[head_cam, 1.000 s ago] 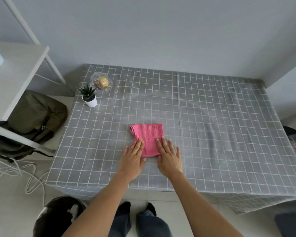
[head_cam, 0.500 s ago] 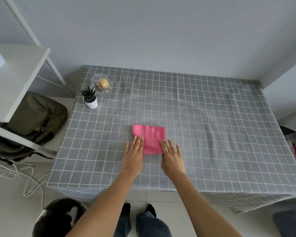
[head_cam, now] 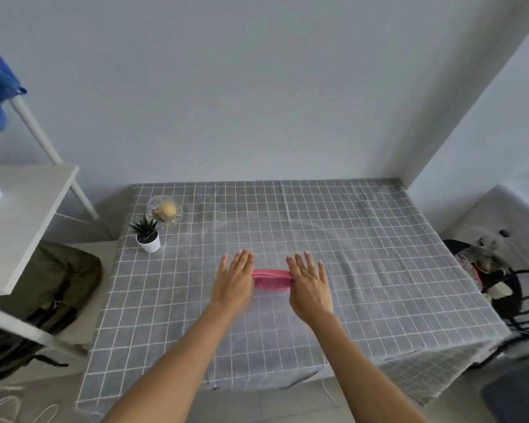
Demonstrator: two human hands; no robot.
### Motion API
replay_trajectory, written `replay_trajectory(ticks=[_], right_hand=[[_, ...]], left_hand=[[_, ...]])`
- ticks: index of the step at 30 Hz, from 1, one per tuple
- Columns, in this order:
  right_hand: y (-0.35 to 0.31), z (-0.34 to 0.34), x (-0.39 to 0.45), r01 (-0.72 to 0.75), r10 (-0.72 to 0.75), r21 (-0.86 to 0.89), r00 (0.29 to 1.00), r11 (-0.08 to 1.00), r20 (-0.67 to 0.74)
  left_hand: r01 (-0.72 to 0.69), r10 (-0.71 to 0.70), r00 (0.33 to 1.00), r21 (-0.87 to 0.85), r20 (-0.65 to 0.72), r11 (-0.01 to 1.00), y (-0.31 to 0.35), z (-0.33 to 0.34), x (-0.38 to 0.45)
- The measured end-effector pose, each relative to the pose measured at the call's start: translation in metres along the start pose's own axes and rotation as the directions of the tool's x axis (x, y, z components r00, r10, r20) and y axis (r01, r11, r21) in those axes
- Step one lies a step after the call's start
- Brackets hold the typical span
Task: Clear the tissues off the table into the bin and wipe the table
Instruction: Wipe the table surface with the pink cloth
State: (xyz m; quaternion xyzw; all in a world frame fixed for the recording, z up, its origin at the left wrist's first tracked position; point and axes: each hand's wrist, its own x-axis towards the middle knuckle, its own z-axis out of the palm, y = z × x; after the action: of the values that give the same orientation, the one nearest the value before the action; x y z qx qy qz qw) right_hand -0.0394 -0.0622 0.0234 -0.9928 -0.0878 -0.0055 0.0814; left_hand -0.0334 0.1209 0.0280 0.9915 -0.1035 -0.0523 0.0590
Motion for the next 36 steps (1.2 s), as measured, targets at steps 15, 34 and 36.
replay_trajectory(ticks=[15, 34, 36], right_hand=[[0.158, -0.022, -0.009, -0.025, 0.028, 0.072, 0.998, 0.997, -0.049], [0.373, -0.09, 0.052, 0.109, -0.11, -0.016, 0.994, 0.994, -0.013], [0.386, -0.082, 0.041, 0.092, -0.092, -0.005, 0.996, 0.996, -0.013]], left_hand=[[-0.081, 0.079, 0.997, -0.134, -0.017, 0.988, 0.132, 0.011, 0.056], [0.051, -0.05, 0.996, 0.006, -0.076, 0.999, 0.329, 0.005, 0.157], [0.061, -0.062, 0.995, -0.003, -0.081, 0.998, 0.344, 0.02, 0.155]])
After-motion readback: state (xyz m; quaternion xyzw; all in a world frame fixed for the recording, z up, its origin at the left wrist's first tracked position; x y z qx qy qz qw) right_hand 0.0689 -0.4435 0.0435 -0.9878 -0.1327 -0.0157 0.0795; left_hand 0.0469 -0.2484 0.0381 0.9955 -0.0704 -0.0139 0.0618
